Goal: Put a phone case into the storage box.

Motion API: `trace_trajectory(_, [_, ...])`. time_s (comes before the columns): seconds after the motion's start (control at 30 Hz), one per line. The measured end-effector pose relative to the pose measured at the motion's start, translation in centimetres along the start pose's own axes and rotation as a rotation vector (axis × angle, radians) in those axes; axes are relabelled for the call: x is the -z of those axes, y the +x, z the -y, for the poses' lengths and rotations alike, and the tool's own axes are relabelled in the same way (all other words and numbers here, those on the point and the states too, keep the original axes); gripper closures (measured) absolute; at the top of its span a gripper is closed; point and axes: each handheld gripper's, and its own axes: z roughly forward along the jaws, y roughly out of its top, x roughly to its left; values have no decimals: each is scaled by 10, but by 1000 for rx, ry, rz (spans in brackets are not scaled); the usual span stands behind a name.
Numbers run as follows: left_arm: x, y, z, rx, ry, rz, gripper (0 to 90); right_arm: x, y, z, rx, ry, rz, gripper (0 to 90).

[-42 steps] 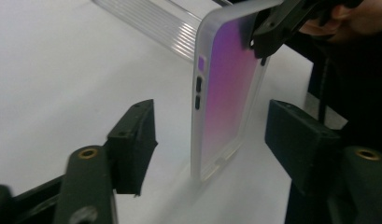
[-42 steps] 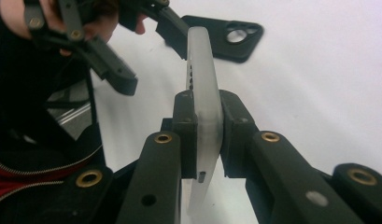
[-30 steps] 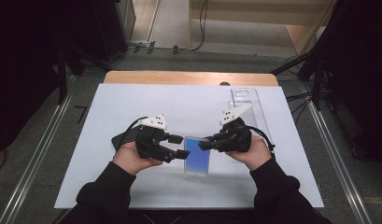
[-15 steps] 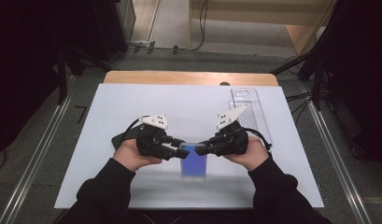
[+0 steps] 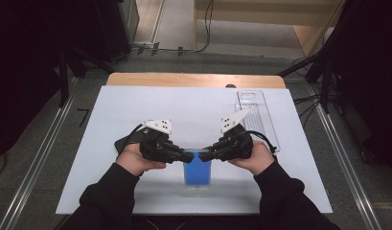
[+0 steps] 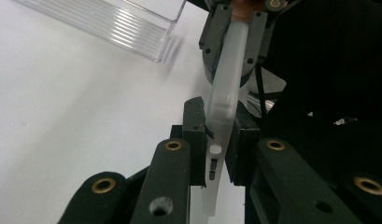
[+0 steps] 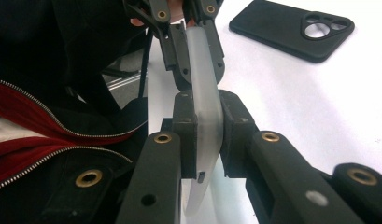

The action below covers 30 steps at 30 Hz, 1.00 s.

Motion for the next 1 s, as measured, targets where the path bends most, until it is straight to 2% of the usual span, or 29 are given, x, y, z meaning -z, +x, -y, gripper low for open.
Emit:
trace_trajectory(0.17, [2, -1, 0, 7, -1, -9, 807, 1, 1, 0, 3, -3, -2, 748])
trace_trajectory(0.3, [8, 1, 0, 29, -25, -49, 808, 5, 0, 1, -12, -57, 9, 550])
trace_trajectory(0.43, [16, 4, 0, 74, -63, -78, 807, 9, -1, 1, -29, -120, 45, 407])
trace_trajectory(0.53, [21, 7, 1, 108, -77, -111, 807, 10, -1, 2, -31, -157, 74, 368])
trace_trajectory(0.7, [27, 8, 1, 155, -102, -169, 806, 8, 0, 2, -24, -184, 140, 278])
trace_trajectory(0.87, [29, 8, -1, 227, -95, -246, 805, 6, -2, 4, -83, -206, 135, 250])
trace_trajectory(0.97, [30, 8, -2, 251, -105, -274, 805, 3, -2, 4, -83, -202, 152, 208])
trace_trajectory(1.0, [31, 7, -2, 256, -108, -284, 805, 2, -2, 4, -80, -210, 162, 166])
